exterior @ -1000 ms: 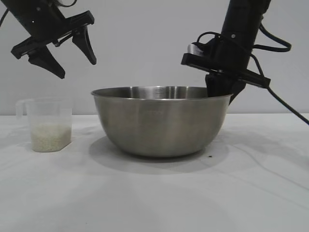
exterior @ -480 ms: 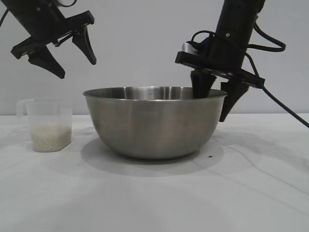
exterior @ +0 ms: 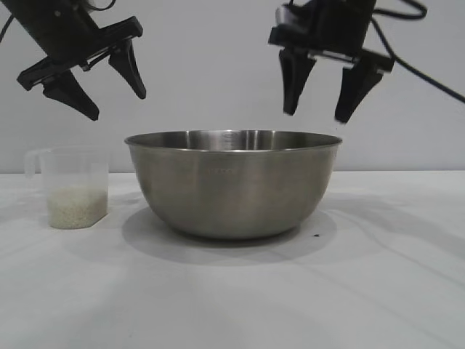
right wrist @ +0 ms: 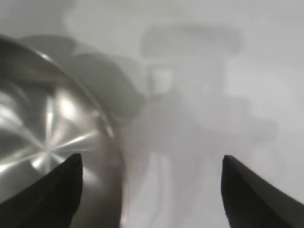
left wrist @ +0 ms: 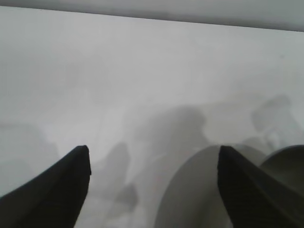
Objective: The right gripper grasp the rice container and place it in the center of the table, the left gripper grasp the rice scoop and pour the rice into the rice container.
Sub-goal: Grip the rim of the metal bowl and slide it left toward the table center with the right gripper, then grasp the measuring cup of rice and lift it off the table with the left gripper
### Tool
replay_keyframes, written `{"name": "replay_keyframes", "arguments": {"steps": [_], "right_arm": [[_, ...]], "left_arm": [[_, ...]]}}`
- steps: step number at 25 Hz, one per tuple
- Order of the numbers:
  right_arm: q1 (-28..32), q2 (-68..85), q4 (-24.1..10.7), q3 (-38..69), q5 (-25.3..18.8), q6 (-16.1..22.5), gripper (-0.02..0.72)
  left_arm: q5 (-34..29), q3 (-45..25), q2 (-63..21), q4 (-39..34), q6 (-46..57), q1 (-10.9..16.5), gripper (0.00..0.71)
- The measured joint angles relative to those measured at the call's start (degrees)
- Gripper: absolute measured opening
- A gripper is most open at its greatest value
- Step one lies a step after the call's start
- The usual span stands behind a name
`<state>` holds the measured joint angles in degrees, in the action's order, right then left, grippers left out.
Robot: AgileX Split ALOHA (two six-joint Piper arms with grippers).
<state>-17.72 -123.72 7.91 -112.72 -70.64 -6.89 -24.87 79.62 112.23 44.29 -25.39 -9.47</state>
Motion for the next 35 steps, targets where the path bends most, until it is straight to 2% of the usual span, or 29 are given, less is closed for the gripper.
{"name": "replay_keyframes", "arguments": {"steps": [7, 16, 23, 35], "right_arm": [[6.01, 5.63, -1.61, 0.27, -0.32, 1.47, 0.535], [12.7, 20.15, -2.33, 10.53, -0.54, 1.68, 0.535], [13.1, 35.23, -2.64, 24.42, -0.74, 1.68, 0.535], [13.1, 70.44, -2.91, 55.59, -1.2, 1.68, 0.535]], "left_arm": [[-0.1, 0.0, 0.0, -0.13, 0.0, 0.0, 0.531], [-0.12, 0.0, 0.0, -0.13, 0.0, 0.0, 0.531], [-0.03, 0.0, 0.0, -0.13, 0.0, 0.0, 0.531], [-0.03, 0.0, 0.0, -0.13, -0.48, 0.0, 0.531]]}}
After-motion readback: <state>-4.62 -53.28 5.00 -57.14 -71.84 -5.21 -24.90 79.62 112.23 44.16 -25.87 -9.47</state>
